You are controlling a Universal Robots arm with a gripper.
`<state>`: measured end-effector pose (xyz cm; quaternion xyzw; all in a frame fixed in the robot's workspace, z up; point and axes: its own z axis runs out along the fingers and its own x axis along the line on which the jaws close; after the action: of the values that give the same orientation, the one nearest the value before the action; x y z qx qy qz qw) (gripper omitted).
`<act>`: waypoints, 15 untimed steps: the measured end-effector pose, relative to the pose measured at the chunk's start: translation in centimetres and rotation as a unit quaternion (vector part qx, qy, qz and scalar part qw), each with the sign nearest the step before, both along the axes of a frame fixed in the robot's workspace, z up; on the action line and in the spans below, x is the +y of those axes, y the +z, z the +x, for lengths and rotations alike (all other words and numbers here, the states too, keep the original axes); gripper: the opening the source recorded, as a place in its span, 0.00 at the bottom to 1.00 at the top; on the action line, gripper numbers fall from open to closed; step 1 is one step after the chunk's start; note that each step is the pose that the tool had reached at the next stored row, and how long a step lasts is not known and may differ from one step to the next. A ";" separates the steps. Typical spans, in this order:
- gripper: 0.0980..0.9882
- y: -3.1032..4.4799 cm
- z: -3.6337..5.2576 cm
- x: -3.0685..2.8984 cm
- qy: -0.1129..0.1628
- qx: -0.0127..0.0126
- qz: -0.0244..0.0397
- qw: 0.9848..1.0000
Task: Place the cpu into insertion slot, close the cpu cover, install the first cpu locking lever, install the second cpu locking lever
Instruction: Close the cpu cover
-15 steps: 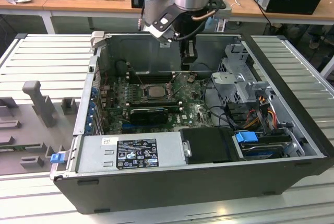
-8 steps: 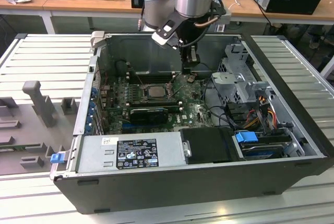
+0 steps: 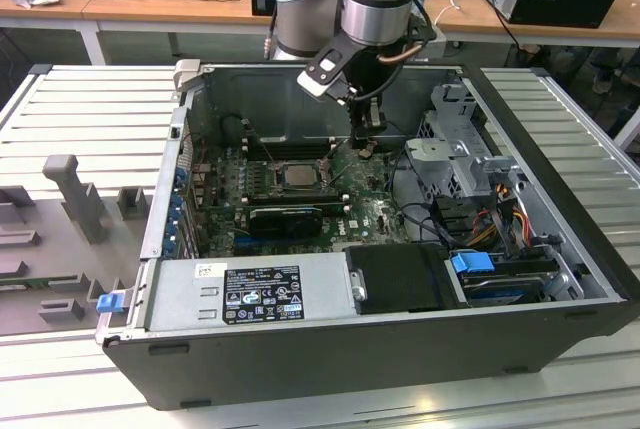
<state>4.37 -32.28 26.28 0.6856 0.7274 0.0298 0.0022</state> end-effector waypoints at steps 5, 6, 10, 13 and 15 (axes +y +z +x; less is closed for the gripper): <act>0.01 -0.90 0.68 0.02 0.002 0.005 0.000 1.000; 0.01 -0.98 0.51 0.02 0.003 0.006 0.000 1.000; 0.01 -1.00 0.24 0.02 0.004 0.006 0.000 1.000; 0.01 -0.99 0.13 0.02 0.004 0.006 0.000 1.000; 0.01 -1.00 -0.08 0.02 0.004 0.006 0.000 1.000</act>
<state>4.29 -32.26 25.28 0.6826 0.7303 0.0257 -0.0028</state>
